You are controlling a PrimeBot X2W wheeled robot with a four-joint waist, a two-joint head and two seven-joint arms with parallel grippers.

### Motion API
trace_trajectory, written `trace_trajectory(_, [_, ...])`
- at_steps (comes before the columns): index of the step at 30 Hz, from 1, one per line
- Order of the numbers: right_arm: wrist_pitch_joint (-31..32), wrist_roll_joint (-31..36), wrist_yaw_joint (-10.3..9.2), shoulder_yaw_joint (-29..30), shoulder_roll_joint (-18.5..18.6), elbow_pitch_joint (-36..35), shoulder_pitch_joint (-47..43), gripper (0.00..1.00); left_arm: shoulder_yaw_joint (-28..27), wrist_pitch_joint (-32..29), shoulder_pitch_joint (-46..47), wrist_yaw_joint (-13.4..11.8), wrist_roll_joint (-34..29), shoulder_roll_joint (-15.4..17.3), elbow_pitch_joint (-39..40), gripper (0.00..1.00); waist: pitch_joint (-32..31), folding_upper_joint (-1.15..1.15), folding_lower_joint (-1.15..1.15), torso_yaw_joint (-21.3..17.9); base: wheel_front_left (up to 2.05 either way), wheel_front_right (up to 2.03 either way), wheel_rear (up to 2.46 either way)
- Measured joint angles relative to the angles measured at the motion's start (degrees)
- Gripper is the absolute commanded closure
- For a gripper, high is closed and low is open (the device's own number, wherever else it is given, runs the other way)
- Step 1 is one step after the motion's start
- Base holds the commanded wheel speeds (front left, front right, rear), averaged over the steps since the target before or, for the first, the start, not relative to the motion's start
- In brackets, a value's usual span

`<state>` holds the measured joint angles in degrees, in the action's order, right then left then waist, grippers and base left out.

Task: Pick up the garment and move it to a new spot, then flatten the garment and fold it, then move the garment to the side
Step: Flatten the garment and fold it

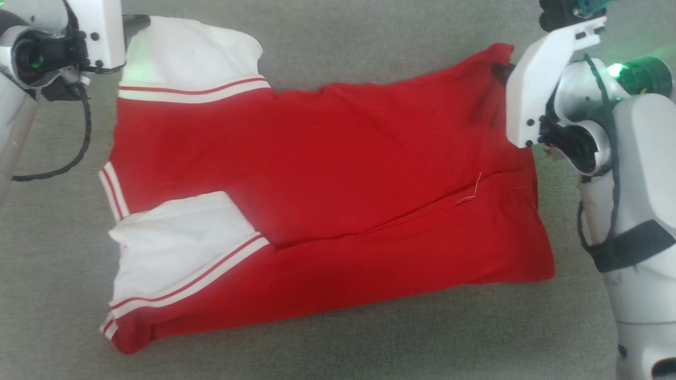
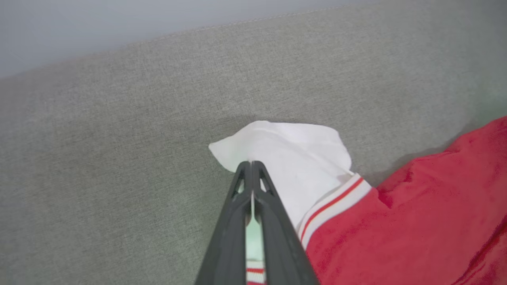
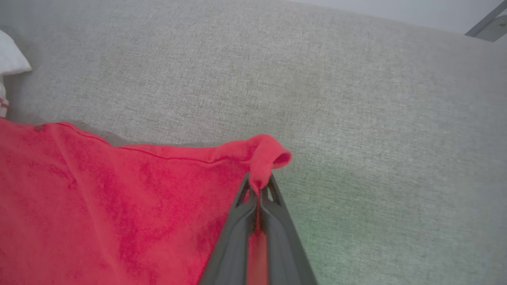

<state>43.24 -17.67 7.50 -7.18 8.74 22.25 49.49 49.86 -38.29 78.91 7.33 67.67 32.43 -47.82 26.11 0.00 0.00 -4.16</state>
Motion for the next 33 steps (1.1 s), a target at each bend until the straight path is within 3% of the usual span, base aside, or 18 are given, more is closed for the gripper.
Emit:
trace_trajectory(10, [-0.49,-3.47,0.00,-0.92,4.50,-7.08,-6.62,1.00,2.58,-3.33,-0.69,0.02,0.77,1.88,7.27,1.00,-5.54,0.00,0.00,3.52,0.00,0.00,0.00])
trace_trajectory(16, [0.68,-4.81,0.00,-0.10,7.36,-13.32,-12.82,1.00,3.56,-5.98,-4.99,-1.08,1.58,5.17,14.84,1.00,-8.04,0.00,0.00,5.27,0.00,0.00,0.00])
trace_trajectory(23, [3.28,-5.89,0.01,2.79,9.06,-20.56,-21.34,1.00,4.22,-9.65,-13.32,-8.05,4.90,10.38,29.44,1.00,-9.40,0.00,0.00,6.08,0.00,0.00,0.00])
trace_trajectory(28, [5.83,-6.46,0.01,5.65,8.88,-24.14,-27.74,1.00,5.10,-11.09,-20.40,-14.70,6.98,14.97,42.34,1.00,-9.34,0.00,0.00,6.19,0.00,0.00,0.00])
trace_trajectory(33, [7.36,-6.22,0.01,7.48,8.03,-25.74,-33.04,1.00,5.77,-10.47,-26.33,-19.24,8.18,18.05,50.49,1.00,-8.95,0.00,0.00,6.44,0.00,0.00,0.00])
